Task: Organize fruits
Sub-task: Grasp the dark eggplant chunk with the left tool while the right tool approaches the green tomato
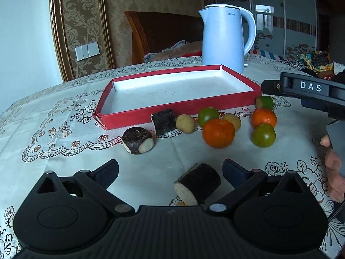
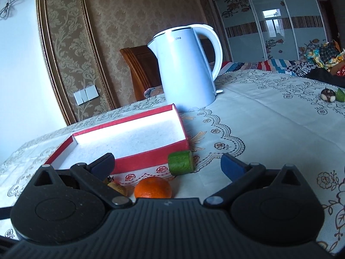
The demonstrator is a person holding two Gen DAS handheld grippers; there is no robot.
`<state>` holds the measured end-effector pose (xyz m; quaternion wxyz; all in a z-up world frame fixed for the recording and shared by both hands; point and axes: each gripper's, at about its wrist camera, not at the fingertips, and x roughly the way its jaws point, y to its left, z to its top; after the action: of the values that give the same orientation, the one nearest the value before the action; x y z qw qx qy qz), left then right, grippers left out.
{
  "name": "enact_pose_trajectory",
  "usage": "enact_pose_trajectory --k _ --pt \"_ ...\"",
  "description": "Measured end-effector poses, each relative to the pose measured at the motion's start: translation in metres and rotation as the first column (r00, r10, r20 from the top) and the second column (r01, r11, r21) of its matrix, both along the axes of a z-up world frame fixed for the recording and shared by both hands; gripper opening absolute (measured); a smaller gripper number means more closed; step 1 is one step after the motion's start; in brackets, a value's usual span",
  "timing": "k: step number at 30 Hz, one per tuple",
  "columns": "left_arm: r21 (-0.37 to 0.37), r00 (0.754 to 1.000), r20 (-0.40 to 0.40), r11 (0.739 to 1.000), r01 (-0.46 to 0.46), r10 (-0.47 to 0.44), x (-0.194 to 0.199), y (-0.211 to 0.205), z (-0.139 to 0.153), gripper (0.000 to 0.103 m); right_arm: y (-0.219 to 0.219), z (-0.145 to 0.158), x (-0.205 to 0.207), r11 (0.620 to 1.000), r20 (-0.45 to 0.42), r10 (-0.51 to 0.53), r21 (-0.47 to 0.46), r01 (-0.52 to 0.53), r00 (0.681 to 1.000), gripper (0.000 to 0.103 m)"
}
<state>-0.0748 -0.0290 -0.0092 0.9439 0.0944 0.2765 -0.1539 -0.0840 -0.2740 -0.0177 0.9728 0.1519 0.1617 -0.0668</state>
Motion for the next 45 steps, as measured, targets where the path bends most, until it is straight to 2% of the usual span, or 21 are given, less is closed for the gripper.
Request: enact_pose_trajectory --k 7,11,13,17,20,26,31,37,39,42,43,45 --pt "0.009 1.000 -0.027 1.000 0.001 -0.001 0.004 -0.001 -0.005 0.101 0.000 0.000 0.000 1.000 -0.001 0.002 -0.003 -0.002 1.000 0.103" --pt "-0.006 0.999 -0.051 1.000 0.013 -0.013 0.003 -0.001 -0.006 0.087 0.000 -0.001 0.001 1.000 -0.012 0.002 -0.003 -0.002 1.000 0.103" --pt "0.001 0.999 -0.047 1.000 0.013 -0.013 0.001 -0.002 -0.007 0.084 0.000 -0.001 0.001 1.000 -0.012 0.002 -0.004 -0.002 1.000 0.103" --pt "-0.005 0.998 -0.060 1.000 0.030 -0.031 0.001 -0.004 -0.008 0.057 0.000 -0.001 0.001 1.000 -0.012 0.002 -0.002 -0.002 1.000 0.103" --pt "-0.021 0.996 -0.071 0.999 0.045 -0.047 0.002 -0.003 -0.008 0.044 0.000 -0.001 0.001 1.000 -0.013 0.002 -0.002 -0.002 1.000 0.103" --pt "-0.023 0.997 -0.063 0.999 0.044 -0.045 0.002 -0.004 -0.008 0.044 -0.003 -0.001 0.000 1.000 -0.002 0.007 0.016 -0.007 1.000 0.103" --pt "-0.023 0.999 -0.035 1.000 -0.007 0.006 0.010 0.009 -0.002 0.044 -0.020 0.000 -0.010 0.998 -0.025 0.057 0.035 -0.056 0.998 0.103" --pt "-0.072 0.997 -0.024 0.994 -0.081 0.079 0.026 0.029 0.002 0.044 -0.028 -0.001 -0.025 0.990 -0.089 0.078 -0.112 -0.088 0.993 0.103" --pt "-0.101 0.995 -0.038 0.990 -0.095 0.091 0.030 0.035 0.002 0.044 -0.024 -0.005 -0.025 0.985 -0.127 0.116 -0.113 -0.130 0.985 0.103" --pt "-0.107 0.994 -0.046 0.989 -0.106 0.102 0.033 0.037 0.000 0.044 -0.010 -0.005 -0.023 0.971 -0.156 0.175 -0.139 -0.197 0.972 0.103" --pt "-0.107 0.994 -0.046 0.988 -0.108 0.104 0.033 0.037 0.000 0.044 -0.004 -0.004 -0.022 0.964 -0.164 0.192 -0.151 -0.217 0.968 0.102" --pt "-0.109 0.994 -0.047 0.988 -0.108 0.103 0.033 0.037 0.000 0.044 0.008 -0.005 -0.019 0.951 -0.184 0.245 -0.146 -0.273 0.952 0.093"
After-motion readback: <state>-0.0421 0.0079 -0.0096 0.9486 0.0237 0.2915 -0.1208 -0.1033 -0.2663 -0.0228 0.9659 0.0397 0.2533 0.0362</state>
